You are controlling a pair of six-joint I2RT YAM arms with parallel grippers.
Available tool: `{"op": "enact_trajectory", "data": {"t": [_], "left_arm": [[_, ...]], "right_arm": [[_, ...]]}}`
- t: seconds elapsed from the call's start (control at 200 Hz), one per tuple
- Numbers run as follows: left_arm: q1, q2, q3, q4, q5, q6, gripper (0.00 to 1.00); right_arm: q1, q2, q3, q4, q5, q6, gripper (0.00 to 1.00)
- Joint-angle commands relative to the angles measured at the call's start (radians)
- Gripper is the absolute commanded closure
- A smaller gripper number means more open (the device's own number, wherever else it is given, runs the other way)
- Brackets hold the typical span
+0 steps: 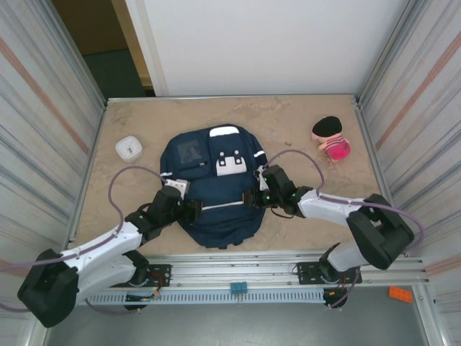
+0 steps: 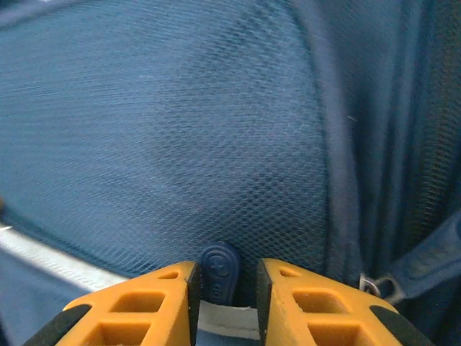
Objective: Pack the student bag
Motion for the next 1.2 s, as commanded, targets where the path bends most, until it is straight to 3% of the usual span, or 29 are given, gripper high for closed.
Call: {"op": "enact_trajectory", "data": {"t": [0.0, 0.281, 0.456, 0.566, 0.631, 0.641, 0.651, 0.762, 0.947, 1.022, 1.198], "left_arm": [[0.047, 0.091, -0.024, 0.148, -0.12, -0.054, 0.35], [0.116, 0.358, 0.114, 0.311, -0.033, 0.0, 0.33], [0.123, 0.31, 0.232, 0.224, -0.058, 0.053, 0.21], [0.126, 0.163, 0.277, 0.125, -0.143, 0.126, 0.11], [0.128, 0.056, 0.278, 0.093, -0.22, 0.193, 0.01], [0.128, 0.038, 0.274, 0.092, -0.236, 0.204, 0.01], [0.128, 0.022, 0.273, 0.092, -0.249, 0.217, 0.01], [0.13, -0.152, 0.205, 0.142, -0.403, 0.36, 0.01], [0.142, -0.325, -0.036, 0.401, -0.583, 0.656, 0.01], [0.181, -0.333, -0.125, 0.469, -0.564, 0.66, 0.01], [0.317, -0.214, -0.258, 0.678, -0.387, 0.552, 0.01]], "right_arm": [[0.013, 0.052, -0.068, 0.1, 0.155, 0.117, 0.71], [-0.028, 0.083, 0.001, 0.059, 0.194, 0.044, 0.67], [-0.134, 0.02, 0.103, 0.009, 0.117, -0.056, 0.62], [-0.158, -0.095, 0.192, -0.136, 0.137, -0.17, 0.43], [-0.174, -0.173, 0.221, -0.204, 0.17, -0.237, 0.19], [-0.178, -0.184, 0.222, -0.212, 0.172, -0.245, 0.05], [-0.183, -0.197, 0.224, -0.219, 0.175, -0.252, 0.0], [-0.283, -0.322, 0.2, -0.251, 0.175, -0.3, 0.01], [-0.457, -0.477, 0.062, -0.18, 0.237, -0.424, 0.01], [-0.53, -0.495, -0.037, -0.082, 0.231, -0.465, 0.01], [-0.646, -0.401, -0.215, 0.198, 0.2, -0.538, 0.01]]}}
